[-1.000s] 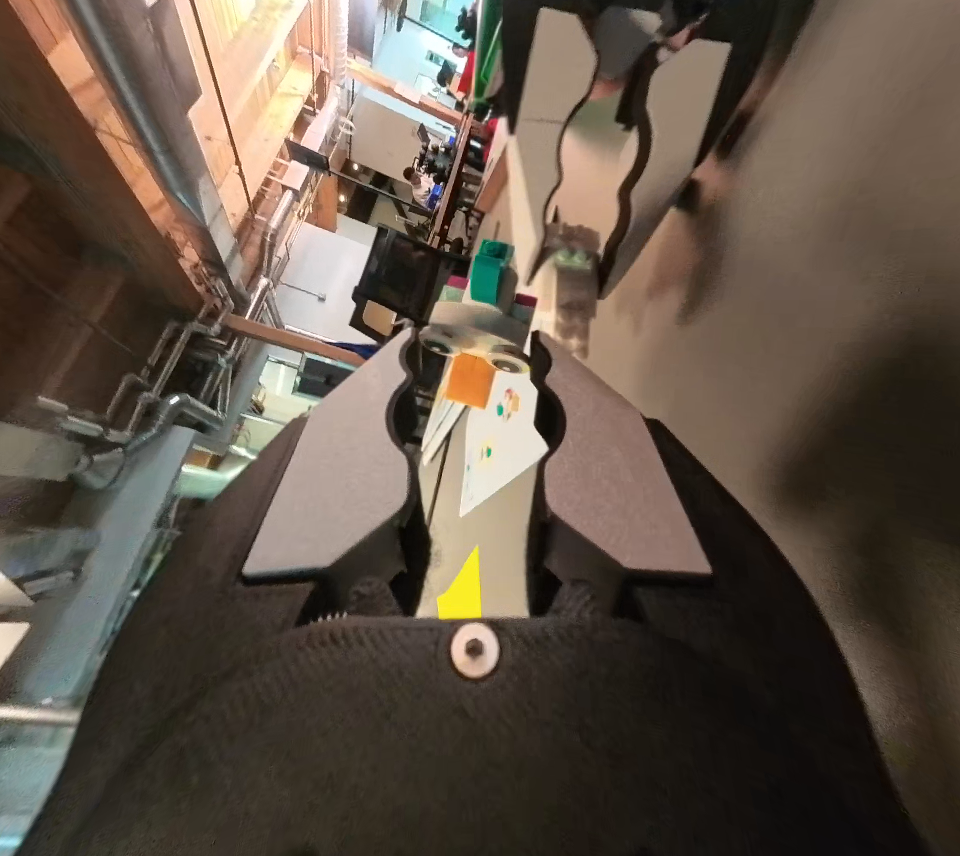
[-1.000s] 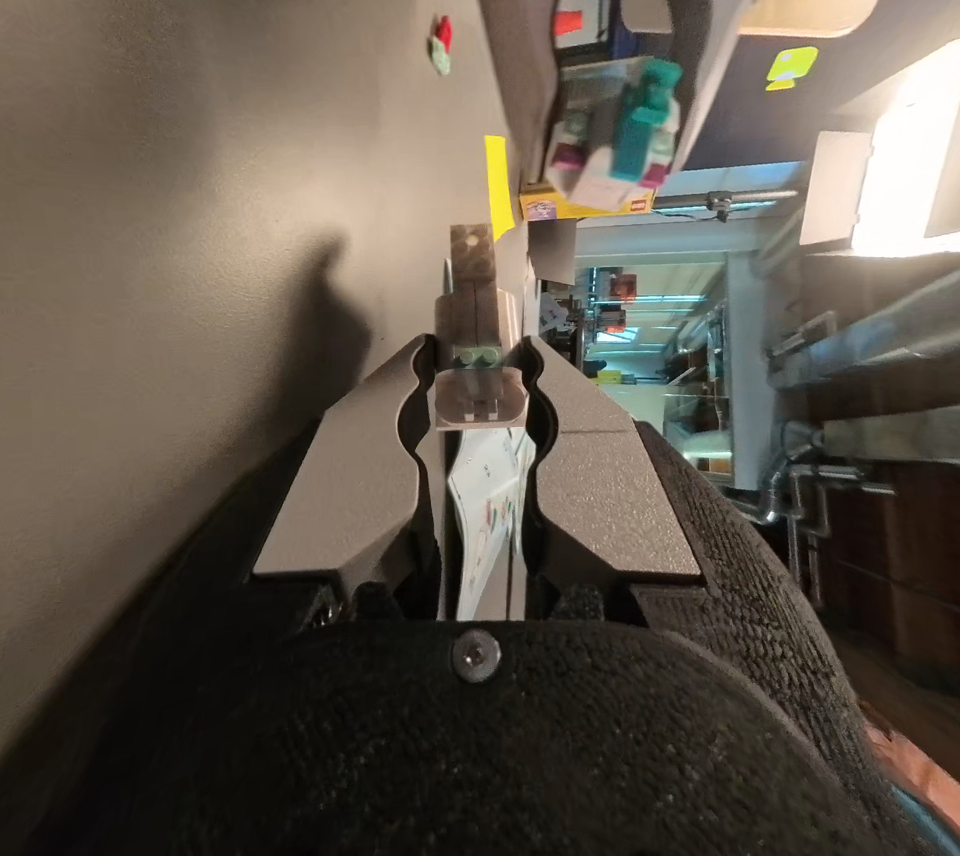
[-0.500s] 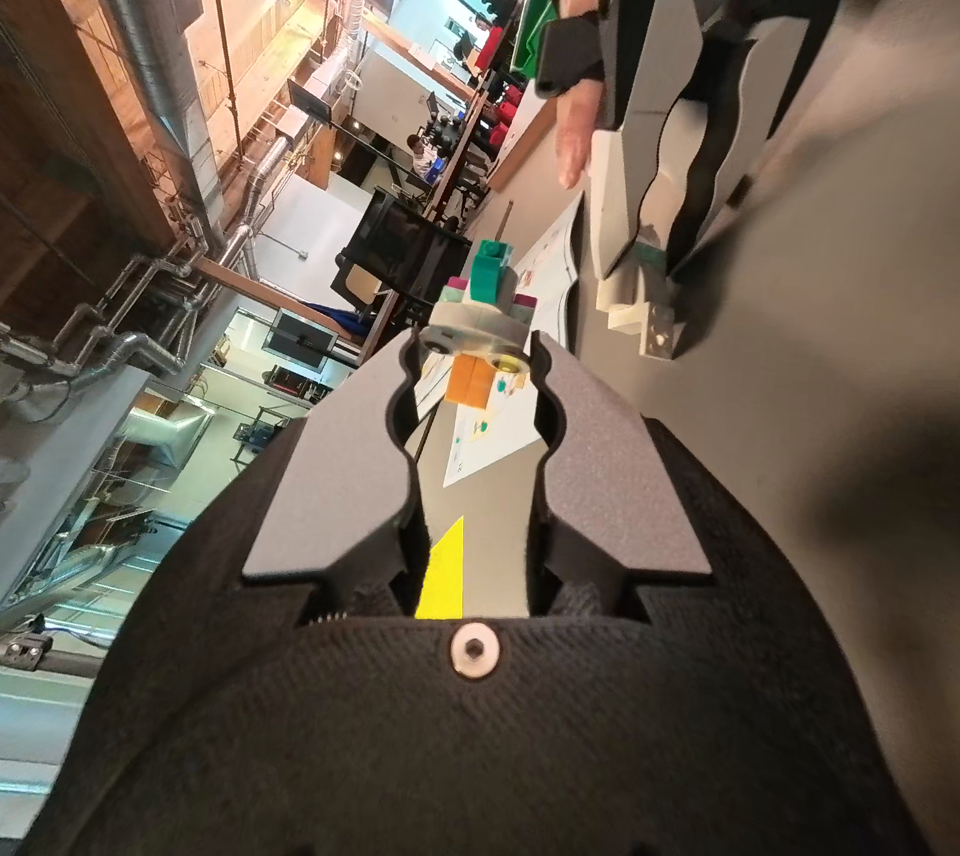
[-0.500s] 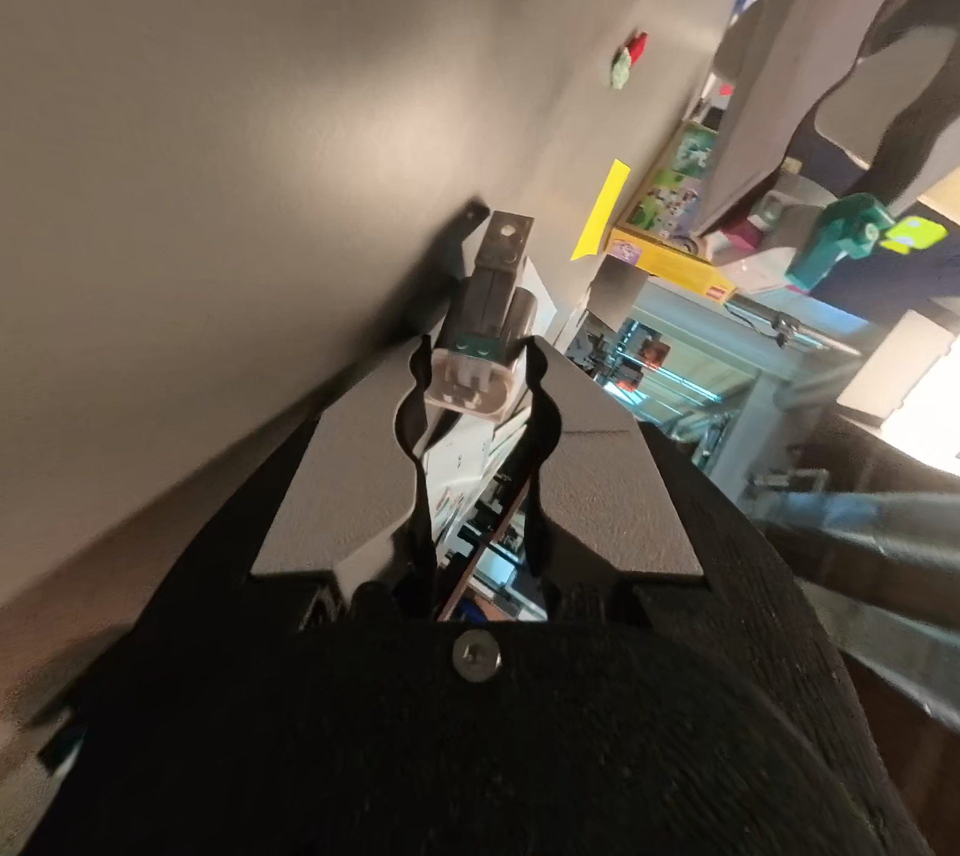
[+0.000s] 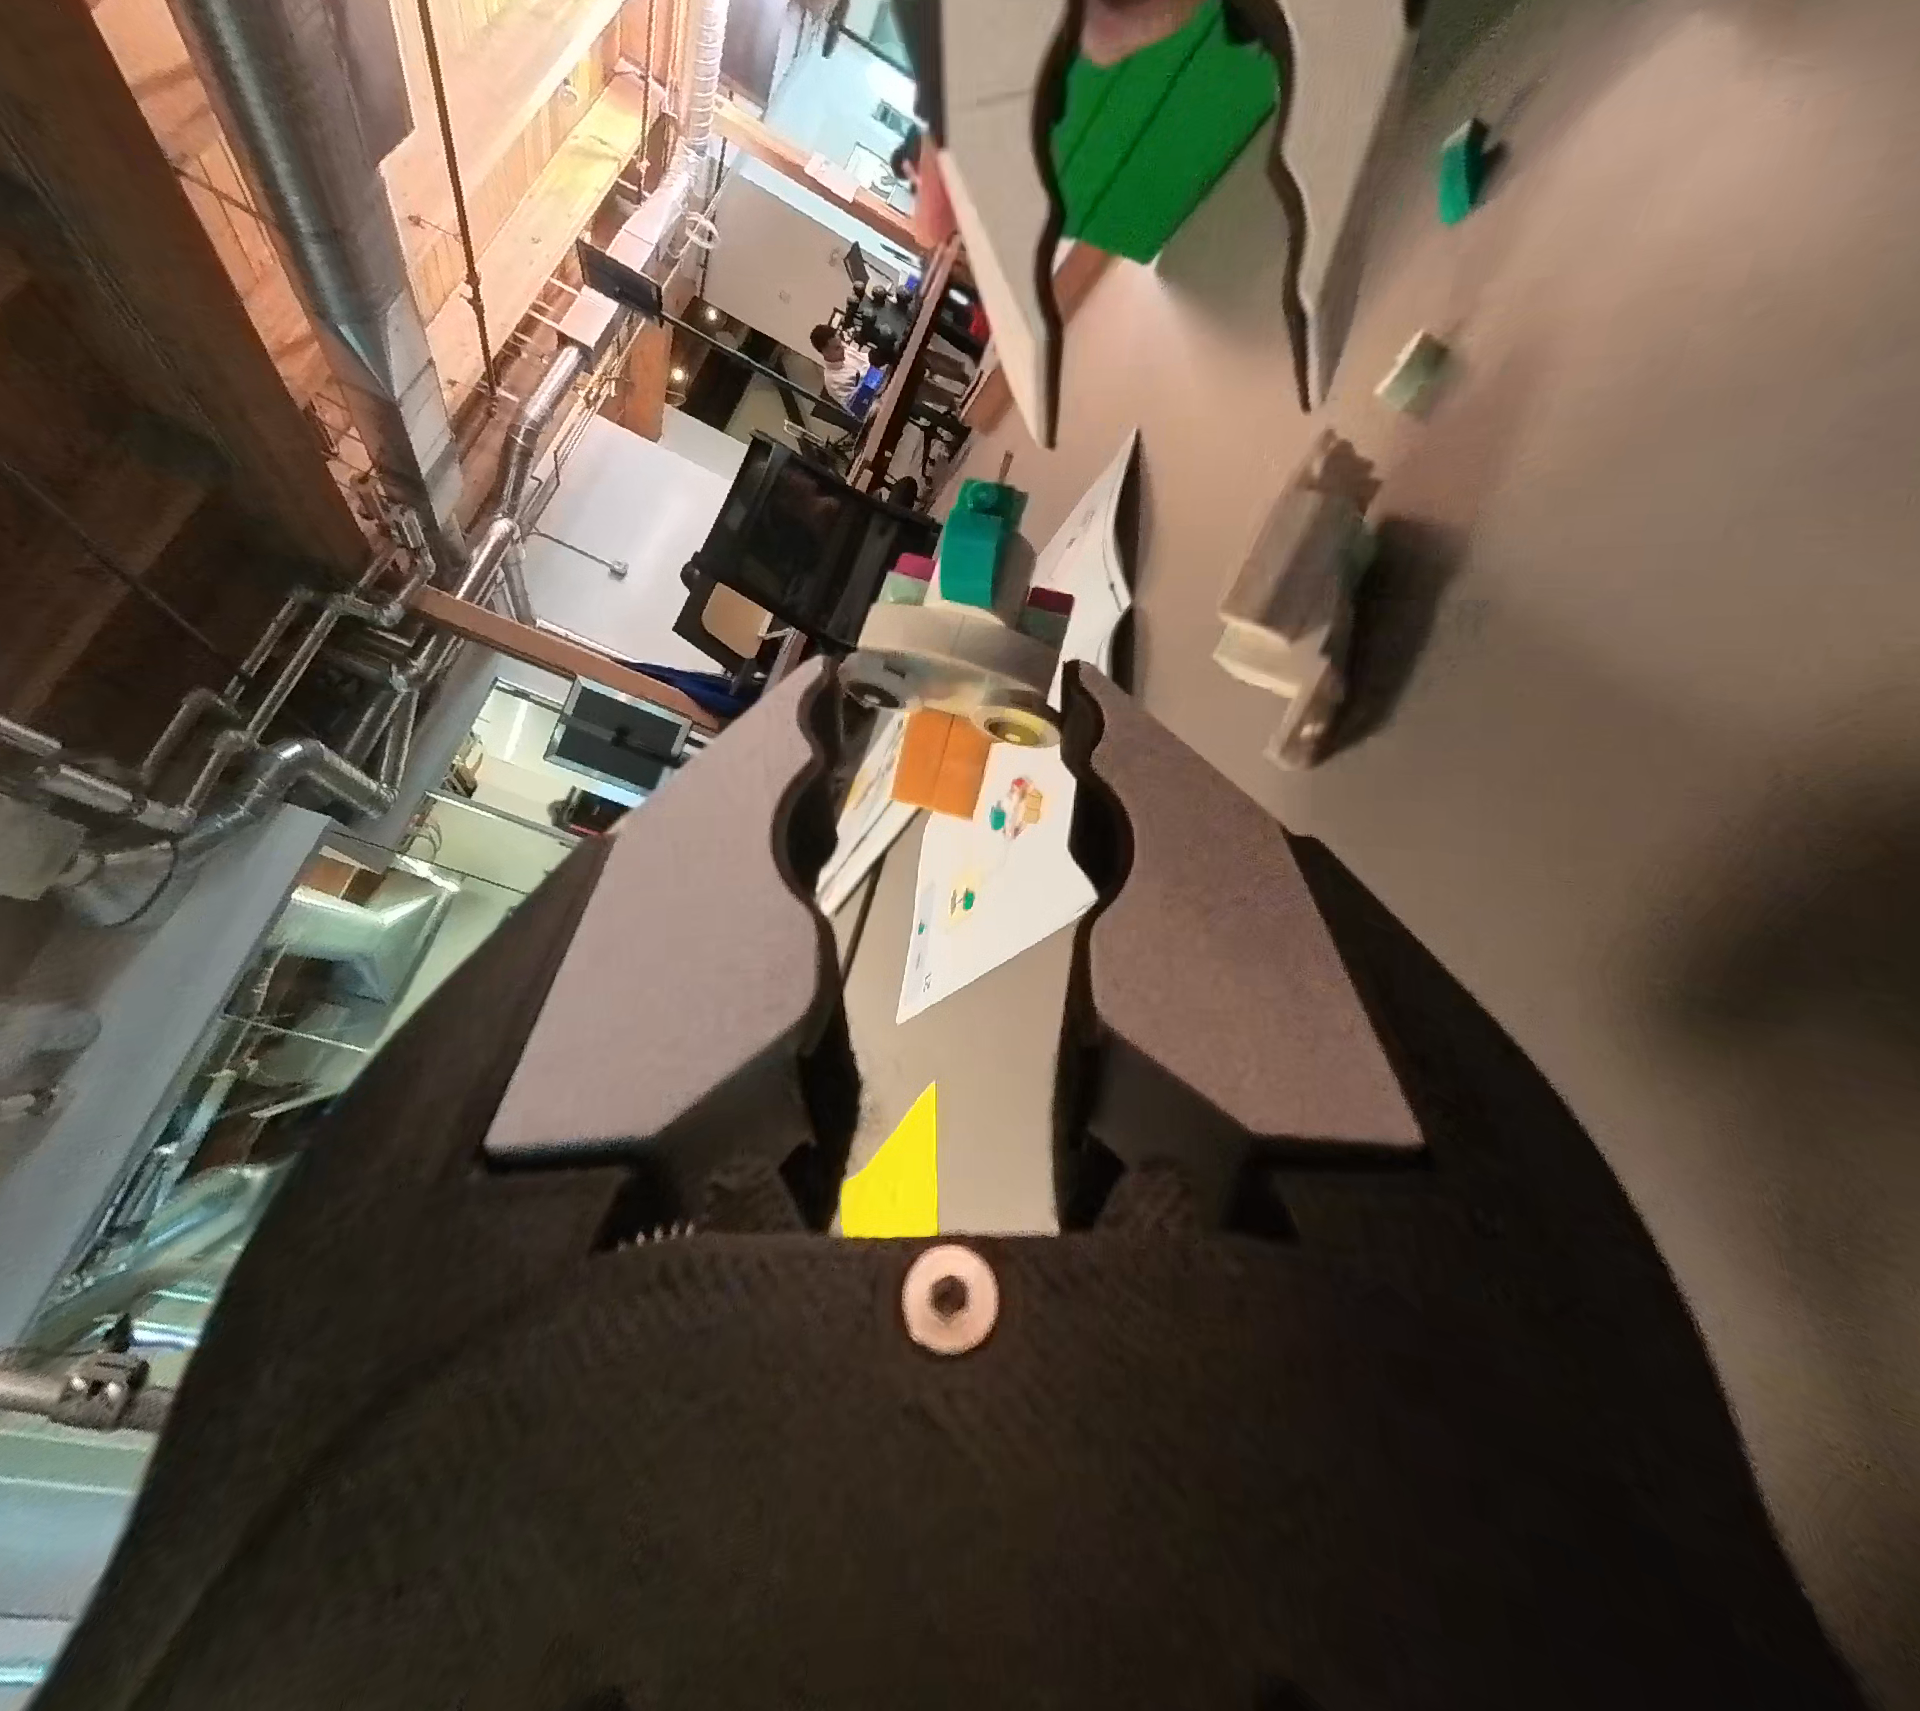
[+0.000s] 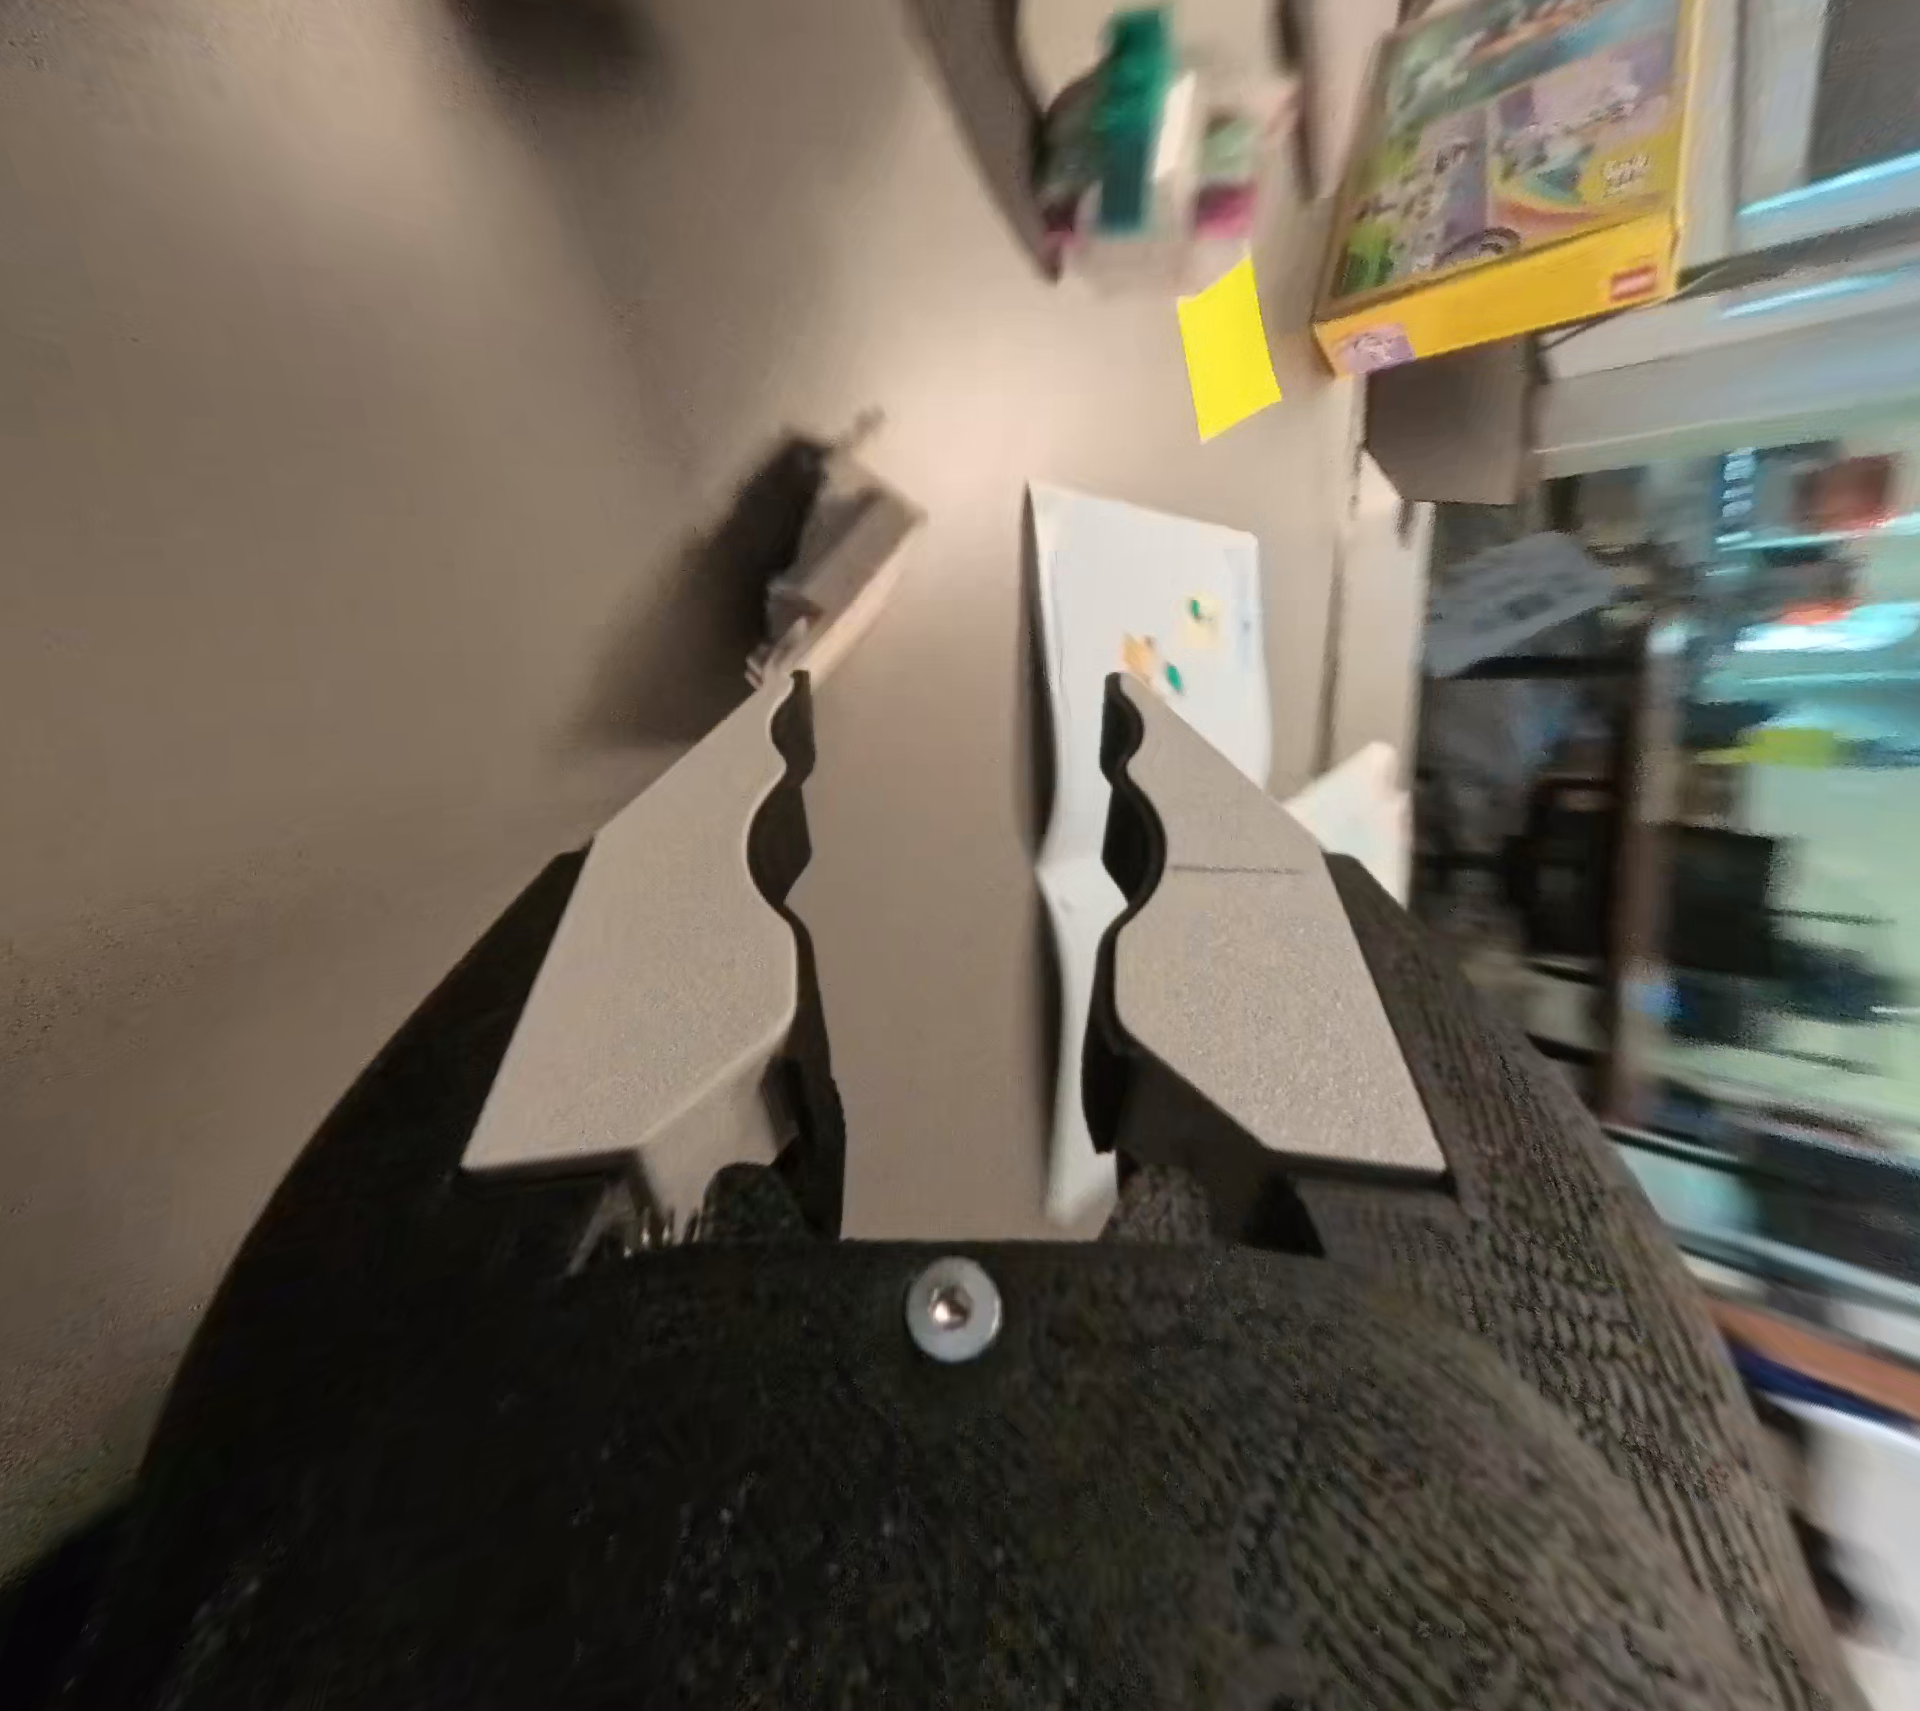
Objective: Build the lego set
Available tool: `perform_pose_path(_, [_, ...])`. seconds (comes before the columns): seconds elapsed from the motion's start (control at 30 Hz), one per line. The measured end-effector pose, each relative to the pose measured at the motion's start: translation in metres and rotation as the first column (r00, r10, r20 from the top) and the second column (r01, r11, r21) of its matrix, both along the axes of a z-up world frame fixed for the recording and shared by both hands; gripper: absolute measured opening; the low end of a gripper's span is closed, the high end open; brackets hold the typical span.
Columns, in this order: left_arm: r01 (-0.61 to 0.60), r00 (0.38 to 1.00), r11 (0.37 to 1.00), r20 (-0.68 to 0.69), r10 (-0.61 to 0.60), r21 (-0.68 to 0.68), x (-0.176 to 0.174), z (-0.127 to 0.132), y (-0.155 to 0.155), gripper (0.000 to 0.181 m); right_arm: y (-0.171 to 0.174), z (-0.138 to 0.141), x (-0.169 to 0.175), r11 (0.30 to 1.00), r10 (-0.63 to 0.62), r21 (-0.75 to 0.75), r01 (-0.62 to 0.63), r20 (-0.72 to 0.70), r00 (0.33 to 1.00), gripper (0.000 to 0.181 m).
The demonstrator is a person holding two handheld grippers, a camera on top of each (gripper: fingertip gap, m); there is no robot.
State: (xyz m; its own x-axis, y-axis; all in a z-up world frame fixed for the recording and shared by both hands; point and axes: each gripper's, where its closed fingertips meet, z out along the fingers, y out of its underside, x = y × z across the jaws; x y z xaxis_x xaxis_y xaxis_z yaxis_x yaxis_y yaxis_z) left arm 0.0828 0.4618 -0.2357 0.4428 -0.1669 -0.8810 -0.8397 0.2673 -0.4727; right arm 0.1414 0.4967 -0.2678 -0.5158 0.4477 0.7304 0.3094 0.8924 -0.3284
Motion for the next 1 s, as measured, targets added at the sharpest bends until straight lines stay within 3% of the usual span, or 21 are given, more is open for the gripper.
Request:
perform_pose_path(0.13, [0.025,0.998,1.0,-0.059,-0.023,0.017,0.009,-0.002,-0.003,0.041,-0.02,0.0,0.003,0.922,-0.048,-0.379,0.079,0.091,0.995,0.051])
perform_pose_path(0.23, [0.034,0.991,0.997,-0.131,-0.025,0.068,0.016,-0.001,-0.007,0.041,-0.021,-0.008,0.0,0.788,-0.078,-0.581,0.204,0.236,0.969,0.052])
perform_pose_path(0.33, [0.035,0.978,0.992,-0.208,-0.008,0.125,0.02,0.002,-0.01,0.041,-0.026,-0.016,-0.008,0.631,-0.071,-0.709,0.316,0.353,0.933,0.053])
perform_pose_path(0.4, [0.027,0.971,0.991,-0.241,0.006,0.134,0.02,0.0,-0.01,0.041,-0.035,-0.021,-0.011,0.564,-0.043,-0.743,0.361,0.411,0.911,0.06])
perform_pose_path(0.47, [0.017,0.965,0.99,-0.262,0.021,0.142,0.018,-0.001,-0.01,0.041,-0.042,-0.024,-0.015,0.578,-0.046,-0.732,0.361,0.412,0.91,0.061])
perform_pose_path(0.57, [0.0,0.96,0.986,-0.275,0.046,0.166,0.014,0.001,-0.011,0.041,-0.045,-0.036,-0.018,0.68,-0.1,-0.638,0.361,0.407,0.908,0.059])
perform_pose_path(0.63, [-0.002,0.956,0.983,-0.287,0.056,0.185,0.014,0.004,-0.011,0.041,-0.041,-0.042,-0.019,0.731,-0.142,-0.579,0.362,0.389,0.91,0.033])
perform_pose_path(0.7, [-0.006,0.943,0.976,-0.324,0.078,0.218,0.014,0.006,-0.012,0.041,-0.04,-0.037,-0.02,0.745,-0.136,-0.578,0.334,0.358,0.924,0.033])
perform_pose_path(0.77, [-0.001,0.909,0.961,-0.4,0.116,0.277,0.017,0.009,-0.013,0.041,-0.034,-0.017,-0.018,0.724,-0.117,-0.62,0.302,0.321,0.94,0.032])
perform_pose_path(0.9, [0.059,0.796,0.916,-0.573,0.196,0.396,0.032,0.013,-0.018,0.04,-0.031,0.052,-0.012,0.615,-0.012,-0.771,0.162,0.196,0.98,0.032])
perform_pose_path(1.0, [0.15,0.71,0.882,-0.669,0.219,0.448,0.054,0.01,-0.025,0.04,-0.044,0.078,0.003,0.555,0.125,-0.819,0.146,0.255,0.959,0.032])
